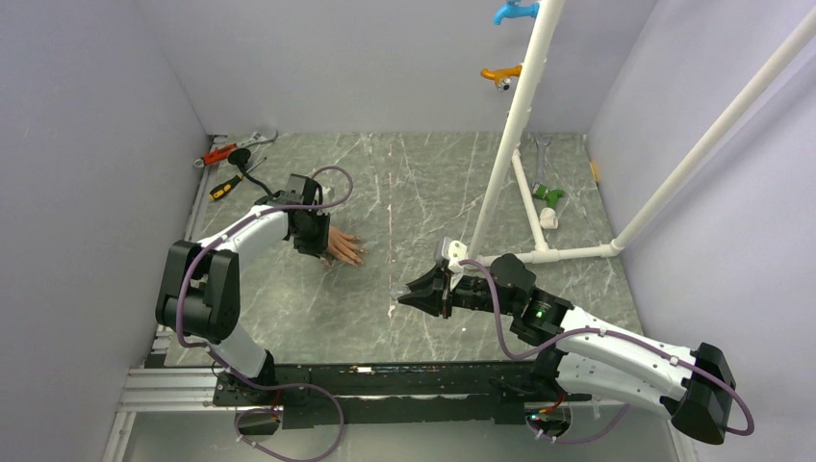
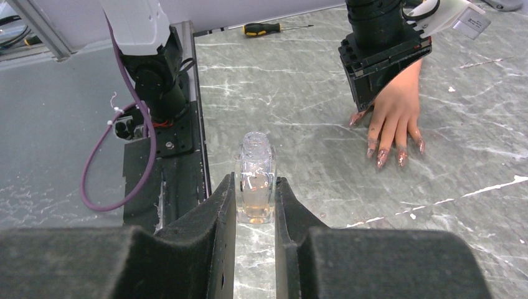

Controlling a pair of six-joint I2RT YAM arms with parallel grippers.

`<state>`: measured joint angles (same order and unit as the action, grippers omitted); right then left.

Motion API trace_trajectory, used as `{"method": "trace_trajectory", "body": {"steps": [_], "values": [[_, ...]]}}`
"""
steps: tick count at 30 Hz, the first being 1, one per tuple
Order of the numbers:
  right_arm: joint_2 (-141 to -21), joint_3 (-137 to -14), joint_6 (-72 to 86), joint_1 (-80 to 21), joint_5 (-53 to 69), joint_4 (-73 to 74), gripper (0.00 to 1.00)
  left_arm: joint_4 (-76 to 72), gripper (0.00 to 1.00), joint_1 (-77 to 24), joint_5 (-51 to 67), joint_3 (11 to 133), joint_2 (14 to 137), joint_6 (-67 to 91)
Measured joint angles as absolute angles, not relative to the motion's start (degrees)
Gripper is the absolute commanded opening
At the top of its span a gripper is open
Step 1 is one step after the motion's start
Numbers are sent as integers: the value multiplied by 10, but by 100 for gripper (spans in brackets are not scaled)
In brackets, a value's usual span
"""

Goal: Paint the nails
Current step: Paint the nail polish on the nail.

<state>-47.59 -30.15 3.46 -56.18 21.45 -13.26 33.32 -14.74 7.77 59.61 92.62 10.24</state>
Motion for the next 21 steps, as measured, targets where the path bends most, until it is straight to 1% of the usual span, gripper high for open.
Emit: {"method": "trace_trajectory", "body": {"steps": [21], "values": [[-480,-302,35,-562,215,-133,0,333,0,-149,104,582,909,115]]}}
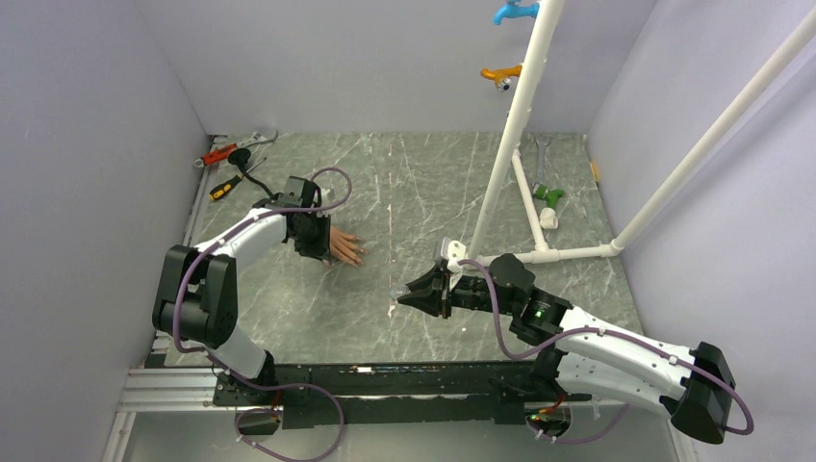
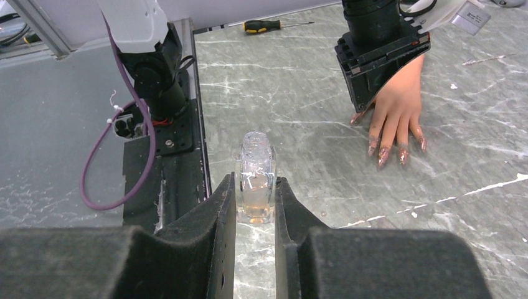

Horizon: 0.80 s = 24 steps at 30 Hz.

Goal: Paint the nails
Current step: Paint the nail polish on the nail.

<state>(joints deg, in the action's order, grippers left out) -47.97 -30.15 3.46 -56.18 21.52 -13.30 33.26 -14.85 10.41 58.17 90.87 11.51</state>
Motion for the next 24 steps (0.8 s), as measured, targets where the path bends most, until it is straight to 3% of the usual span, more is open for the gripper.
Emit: {"method": "trace_trajectory", "body": {"steps": [24], "values": [[-500,-302,35,-562,216,-134,0,335,0,-155,92,583,908,116]]}}
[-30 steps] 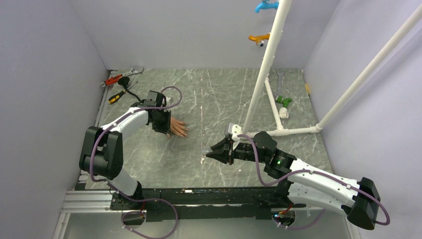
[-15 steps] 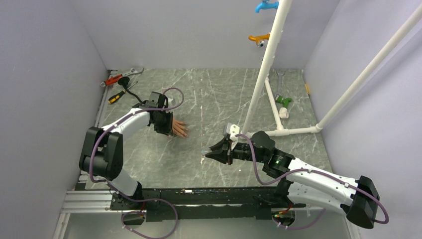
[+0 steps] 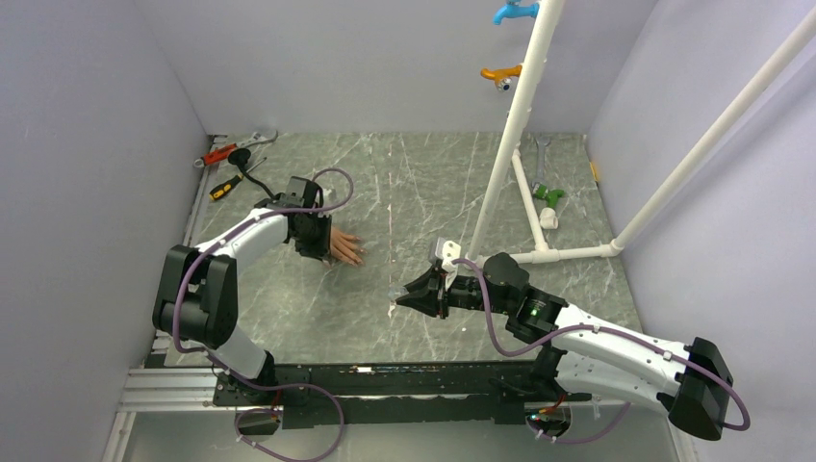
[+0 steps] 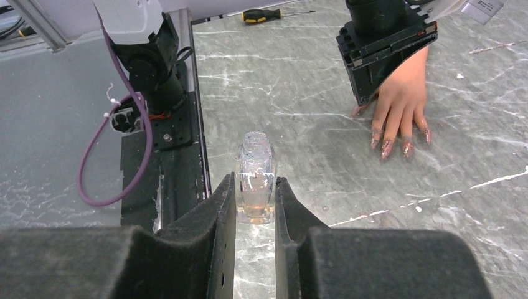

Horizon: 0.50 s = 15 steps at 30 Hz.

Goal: Paint the nails
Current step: Paint the nail polish on the nail.

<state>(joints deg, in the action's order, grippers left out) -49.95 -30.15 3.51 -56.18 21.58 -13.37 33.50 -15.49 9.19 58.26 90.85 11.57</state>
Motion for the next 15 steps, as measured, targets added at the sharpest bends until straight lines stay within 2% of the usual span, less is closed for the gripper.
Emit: {"method": "trace_trajectory", "body": {"steps": [15], "values": [[-500,-302,35,-562,216,-134,0,337,0,-134,86,592,908,115]]}}
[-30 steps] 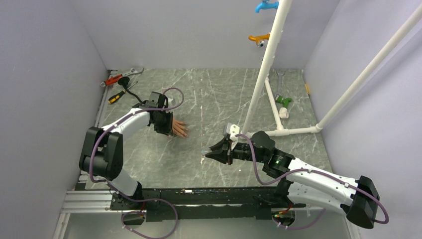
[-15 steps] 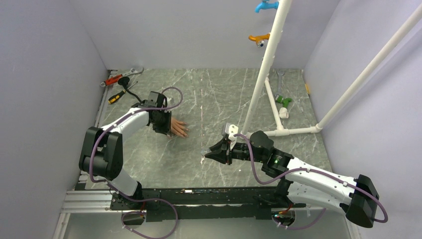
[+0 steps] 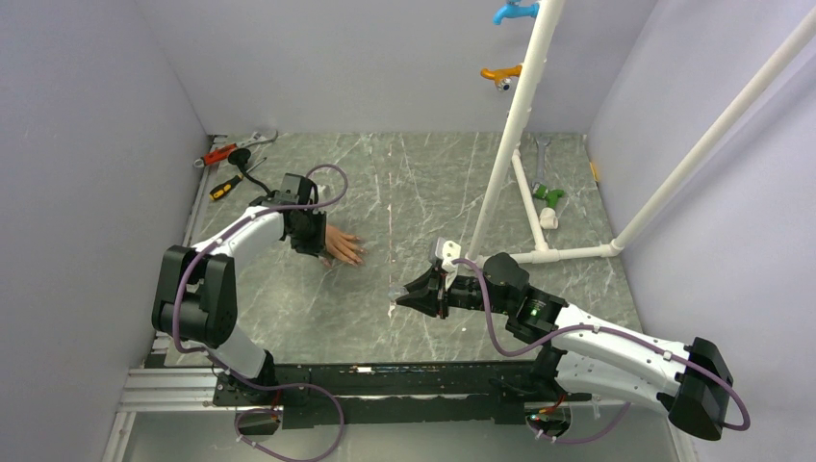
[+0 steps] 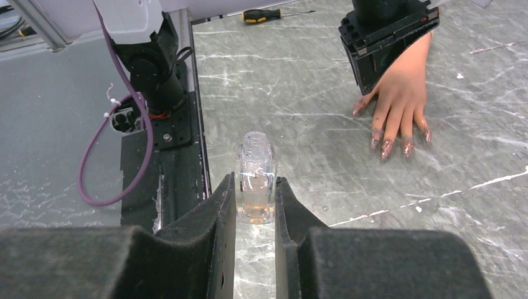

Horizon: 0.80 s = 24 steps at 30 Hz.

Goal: Paint the nails
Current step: Paint the nail polish on the nail.

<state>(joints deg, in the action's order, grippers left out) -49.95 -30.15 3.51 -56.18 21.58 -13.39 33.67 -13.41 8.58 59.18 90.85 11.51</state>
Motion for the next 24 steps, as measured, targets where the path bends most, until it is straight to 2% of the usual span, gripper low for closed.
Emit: {"method": "trace_trajectory", "body": {"steps": [24], "values": [[-502,-302,35,-562,217,-134,0,333,0,-145,107,592,910,115]]}}
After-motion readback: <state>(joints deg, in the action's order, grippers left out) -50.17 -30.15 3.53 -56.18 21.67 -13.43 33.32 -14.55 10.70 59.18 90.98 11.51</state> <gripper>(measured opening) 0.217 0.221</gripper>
